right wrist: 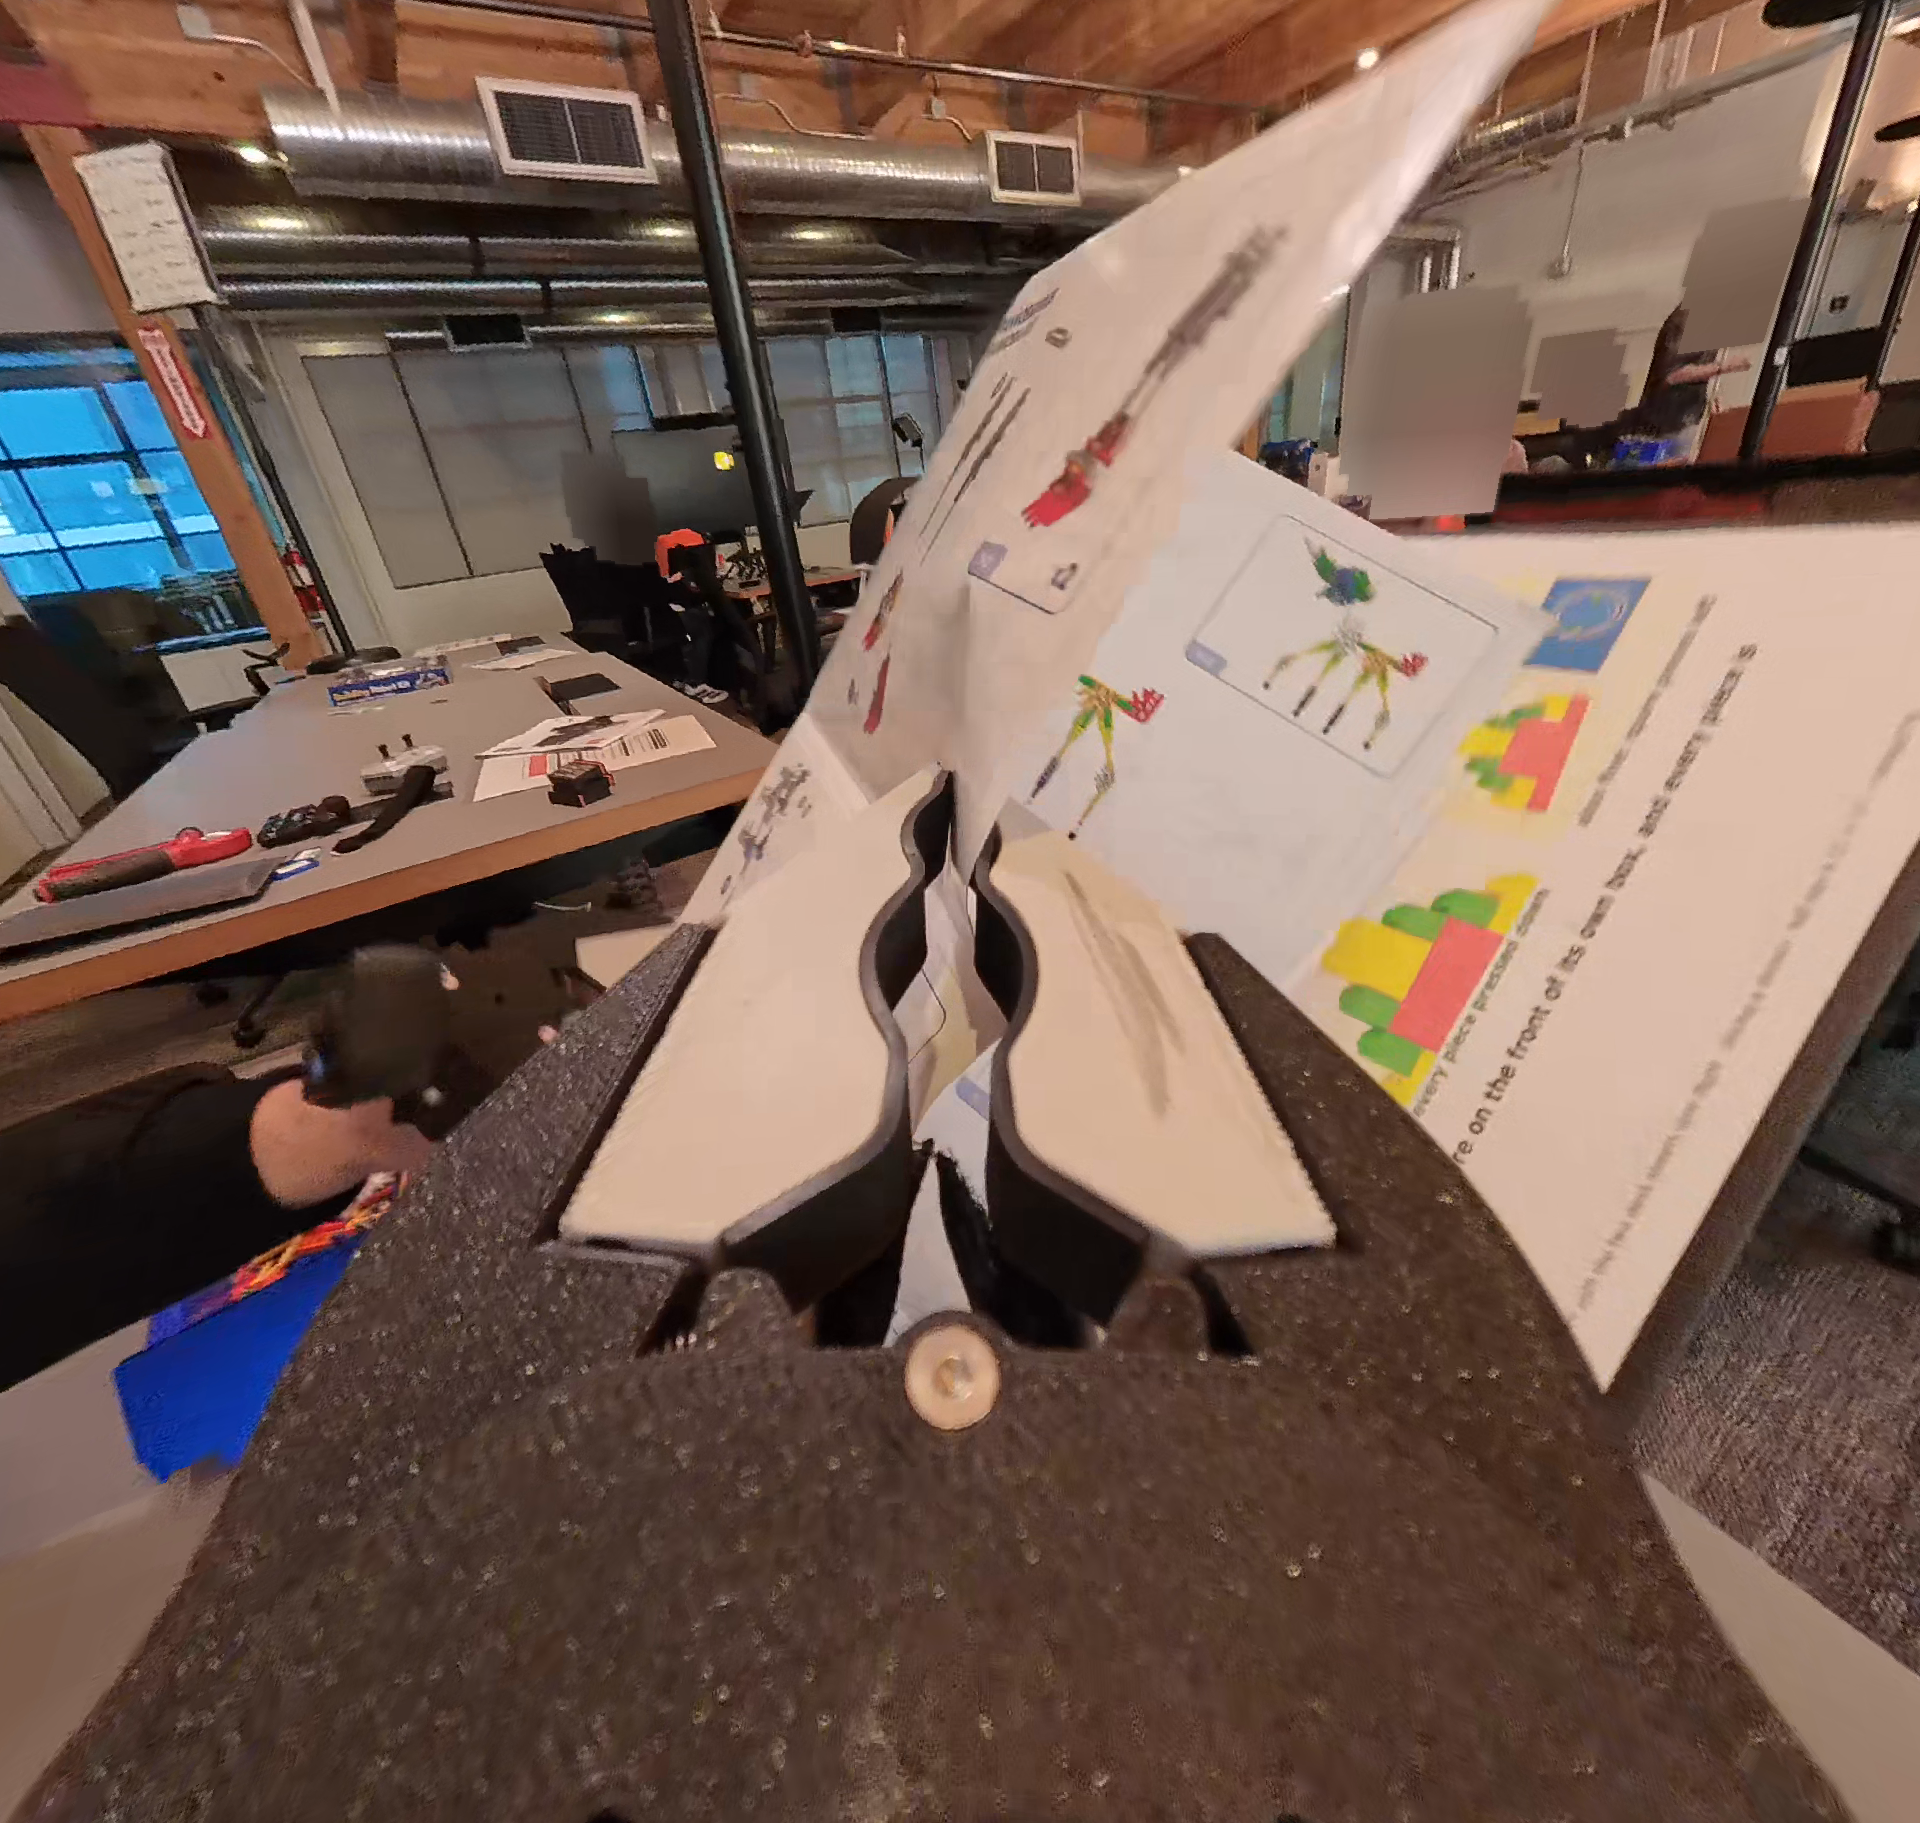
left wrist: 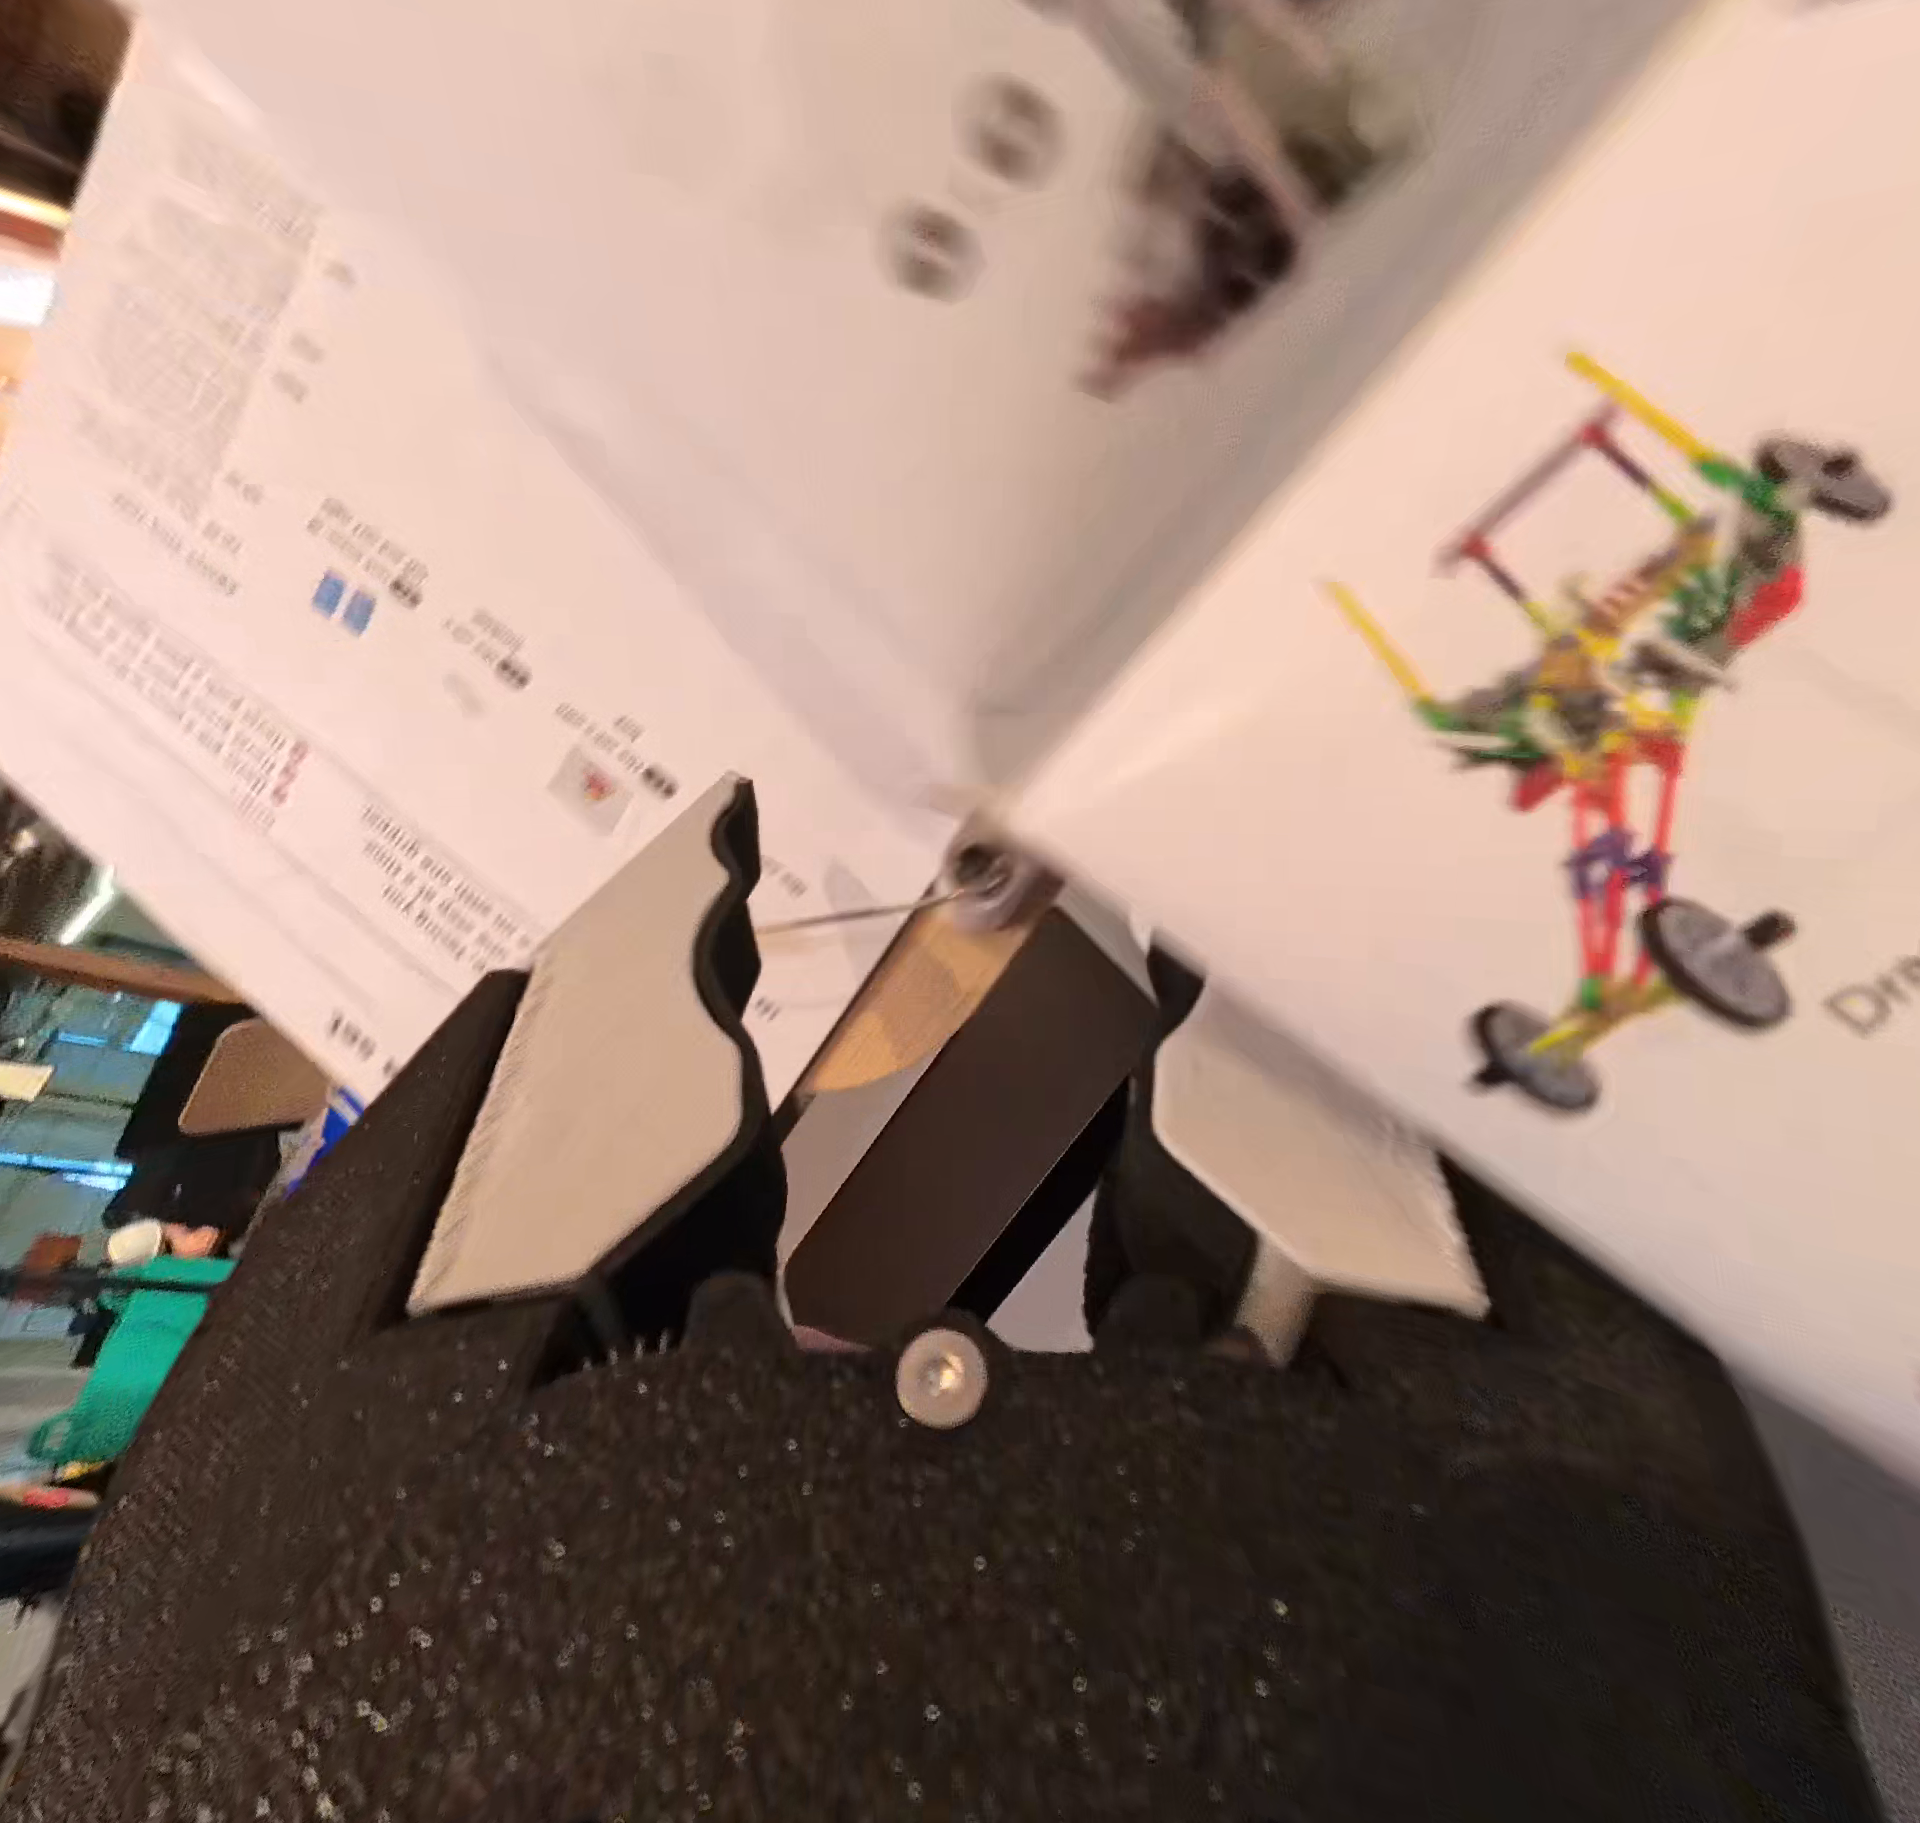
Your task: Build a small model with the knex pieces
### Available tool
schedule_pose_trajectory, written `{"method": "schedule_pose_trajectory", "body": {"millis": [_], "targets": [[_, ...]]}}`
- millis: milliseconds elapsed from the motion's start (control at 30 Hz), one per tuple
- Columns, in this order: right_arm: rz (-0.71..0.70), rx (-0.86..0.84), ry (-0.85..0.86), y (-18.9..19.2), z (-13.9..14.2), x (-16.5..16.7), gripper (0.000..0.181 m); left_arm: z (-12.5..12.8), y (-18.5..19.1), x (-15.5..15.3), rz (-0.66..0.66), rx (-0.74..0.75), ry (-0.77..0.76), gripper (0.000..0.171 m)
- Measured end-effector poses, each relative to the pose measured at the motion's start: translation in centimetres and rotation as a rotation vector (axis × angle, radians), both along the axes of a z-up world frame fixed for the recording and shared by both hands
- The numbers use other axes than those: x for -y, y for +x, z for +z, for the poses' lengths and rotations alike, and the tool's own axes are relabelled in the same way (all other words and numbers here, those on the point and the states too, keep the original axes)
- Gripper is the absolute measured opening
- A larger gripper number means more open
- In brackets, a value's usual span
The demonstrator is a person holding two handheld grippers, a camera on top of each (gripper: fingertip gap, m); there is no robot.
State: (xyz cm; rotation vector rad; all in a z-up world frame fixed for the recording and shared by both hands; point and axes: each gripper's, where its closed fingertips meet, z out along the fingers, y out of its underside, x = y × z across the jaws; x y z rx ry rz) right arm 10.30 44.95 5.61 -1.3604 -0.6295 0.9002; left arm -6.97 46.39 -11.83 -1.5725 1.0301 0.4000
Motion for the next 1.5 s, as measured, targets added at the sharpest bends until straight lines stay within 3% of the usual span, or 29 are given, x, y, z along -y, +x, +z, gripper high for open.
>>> {"method": "schedule_pose_trajectory", "body": {"millis": [33, 267, 333, 467, 533, 633, 733, 967, 1033, 1067, 1167, 1233, 1433, 1500], "targets": [[-0.011, 0.008, -0.012, -0.4, -0.8, -0.6, 0.000, 0.3, -0.8, 0.0, 0.004, 0.021, -0.002, 0.069], [-0.082, 0.100, -0.062, -2.1, -5.5, -3.7, 0.000, 1.7, -1.3, 1.9, -0.204, 0.529, -0.347, 0.042], [-0.102, 0.105, -0.062, -2.0, -5.8, -4.2, 0.000, 2.9, -1.3, 2.2, -0.266, 0.672, -0.369, 0.036], [-0.113, 0.115, -0.072, -1.5, -6.4, -4.9, 0.000, 3.6, -0.7, 2.5, -0.323, 0.779, -0.421, 0.042], [-0.118, 0.116, -0.082, -1.1, -6.6, -5.1, 0.000, 4.1, -0.4, 2.8, -0.383, 0.834, -0.469, 0.061], [-0.109, 0.118, -0.082, -0.8, -7.0, -4.8, 0.000, 5.1, -0.3, 3.4, -0.460, 0.930, -0.543, 0.071], [-0.105, 0.137, -0.085, -1.1, -8.1, -4.6, 0.000, 5.3, 1.4, 3.9, -0.500, 0.911, -0.572, 0.074], [-0.102, 0.157, -0.093, -1.7, -9.7, -4.2, 0.000, 2.1, 4.4, 0.7, -0.278, 0.712, -0.564, 0.075], [-0.100, 0.170, -0.094, -1.7, -9.8, -4.1, 0.000, 2.1, 4.8, 0.4, -0.256, 0.705, -0.565, 0.063], [-0.101, 0.173, -0.095, -1.6, -9.9, -4.2, 0.000, 1.8, 4.5, -0.1, -0.210, 0.703, -0.569, 0.045], [-0.095, 0.167, -0.100, -1.1, -9.7, -4.1, 0.000, 1.8, 4.2, -0.3, -0.196, 0.746, -0.567, 0.015], [-0.069, 0.166, -0.120, -1.1, -9.9, -3.9, 0.000, 1.5, 4.2, -0.1, -0.209, 0.758, -0.581, 0.004], [-0.090, 0.172, -0.140, -0.7, -10.7, -4.2, 0.003, 2.9, 4.1, -0.2, -0.224, 0.802, -0.506, 0.000], [-0.105, 0.188, -0.160, -0.4, -11.2, -4.4, 0.014, 4.0, 3.8, -0.5, -0.221, 0.831, -0.461, 0.000]]}}
